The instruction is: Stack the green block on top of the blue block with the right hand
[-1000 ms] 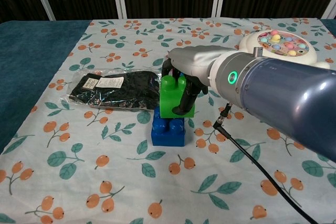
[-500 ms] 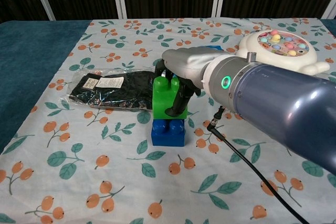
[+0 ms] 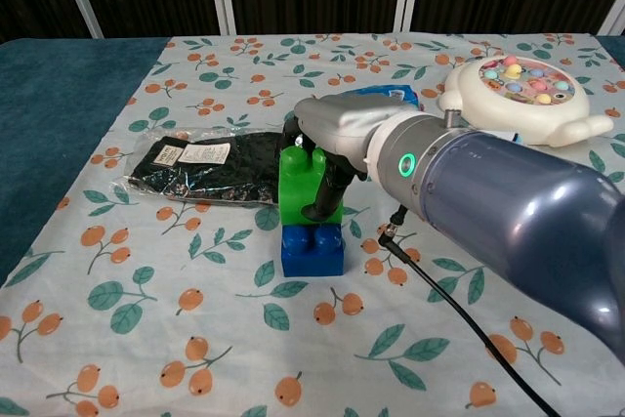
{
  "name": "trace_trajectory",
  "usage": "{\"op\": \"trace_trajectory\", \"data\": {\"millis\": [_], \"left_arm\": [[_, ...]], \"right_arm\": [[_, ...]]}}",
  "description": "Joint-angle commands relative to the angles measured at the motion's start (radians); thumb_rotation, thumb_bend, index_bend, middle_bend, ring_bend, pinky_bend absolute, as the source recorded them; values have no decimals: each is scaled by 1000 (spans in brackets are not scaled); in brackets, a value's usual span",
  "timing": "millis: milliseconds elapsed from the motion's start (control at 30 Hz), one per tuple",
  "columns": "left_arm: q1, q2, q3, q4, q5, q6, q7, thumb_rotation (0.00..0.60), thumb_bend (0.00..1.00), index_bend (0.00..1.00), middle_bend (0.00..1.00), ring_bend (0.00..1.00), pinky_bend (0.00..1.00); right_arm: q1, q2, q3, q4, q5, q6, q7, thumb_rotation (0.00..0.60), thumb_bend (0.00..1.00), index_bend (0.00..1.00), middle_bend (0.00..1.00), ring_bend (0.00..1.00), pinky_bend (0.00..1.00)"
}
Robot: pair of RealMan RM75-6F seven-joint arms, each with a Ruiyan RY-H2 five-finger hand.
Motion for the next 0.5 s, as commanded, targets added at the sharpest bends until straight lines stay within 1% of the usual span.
{"op": "trace_trajectory", "data": {"millis": [33, 500], "left_arm": [[0, 0, 0, 0, -1, -1, -1, 600, 0, 0, 0, 0, 0], [-1, 1, 1, -2, -3, -4, -1, 600, 0, 0, 0, 0, 0]], "right_arm": [[-1, -1, -2, 1, 2, -1, -3, 600, 570, 575, 489, 463, 529], [-15, -6, -25, 21, -7, -18, -5, 600, 570, 575, 489, 463, 528]]}}
